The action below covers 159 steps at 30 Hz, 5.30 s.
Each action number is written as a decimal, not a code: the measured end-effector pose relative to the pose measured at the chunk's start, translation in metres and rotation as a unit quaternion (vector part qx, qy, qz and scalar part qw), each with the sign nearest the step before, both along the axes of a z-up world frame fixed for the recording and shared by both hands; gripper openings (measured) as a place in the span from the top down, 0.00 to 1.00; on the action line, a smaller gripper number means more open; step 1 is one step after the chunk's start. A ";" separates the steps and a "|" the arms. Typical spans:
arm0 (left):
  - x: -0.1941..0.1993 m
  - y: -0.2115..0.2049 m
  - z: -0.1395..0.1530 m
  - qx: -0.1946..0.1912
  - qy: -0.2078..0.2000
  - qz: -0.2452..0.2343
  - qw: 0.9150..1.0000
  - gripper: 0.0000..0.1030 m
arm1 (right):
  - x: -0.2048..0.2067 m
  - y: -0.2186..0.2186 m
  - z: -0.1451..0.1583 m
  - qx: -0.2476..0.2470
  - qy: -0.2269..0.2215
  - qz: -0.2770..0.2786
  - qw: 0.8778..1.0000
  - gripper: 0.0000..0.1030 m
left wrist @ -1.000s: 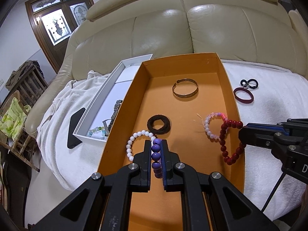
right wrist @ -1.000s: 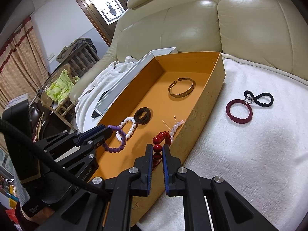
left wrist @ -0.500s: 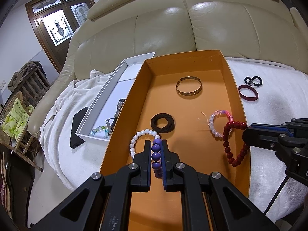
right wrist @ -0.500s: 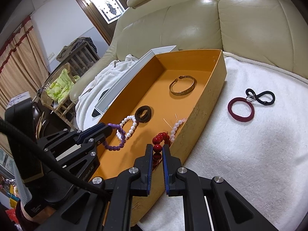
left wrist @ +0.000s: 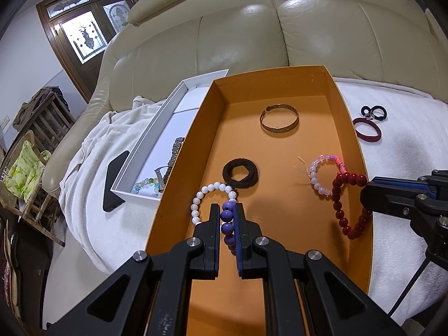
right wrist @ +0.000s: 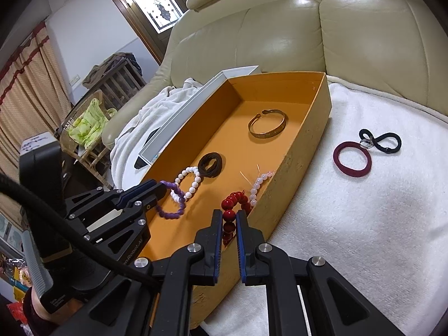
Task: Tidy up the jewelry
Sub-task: 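Lower both bracelets into the orange box and open both grippers, then move both grippers out of the box toward the hair tie and black cord on the towel, then grasp the dark red hair tie with the left gripper while the right gripper reaches toward the black cord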
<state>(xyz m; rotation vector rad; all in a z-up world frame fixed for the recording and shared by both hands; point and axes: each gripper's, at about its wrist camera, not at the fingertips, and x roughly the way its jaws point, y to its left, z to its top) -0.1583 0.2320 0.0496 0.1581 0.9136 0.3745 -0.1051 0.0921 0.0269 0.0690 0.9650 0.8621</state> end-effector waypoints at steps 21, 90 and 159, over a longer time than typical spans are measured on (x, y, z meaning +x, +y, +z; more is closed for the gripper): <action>0.002 0.003 -0.001 0.026 0.006 0.026 0.999 0.60 | 0.004 -0.004 -0.001 -0.002 0.008 -0.005 1.000 0.88; 0.033 -0.096 0.030 0.063 -0.107 -0.026 0.992 0.32 | 0.090 -0.148 -0.005 0.012 0.043 -0.185 0.982 0.77; 0.145 -0.156 -0.019 -0.113 -0.061 -0.111 0.985 0.32 | 0.121 -0.259 -0.025 -0.049 0.033 -0.282 0.957 0.92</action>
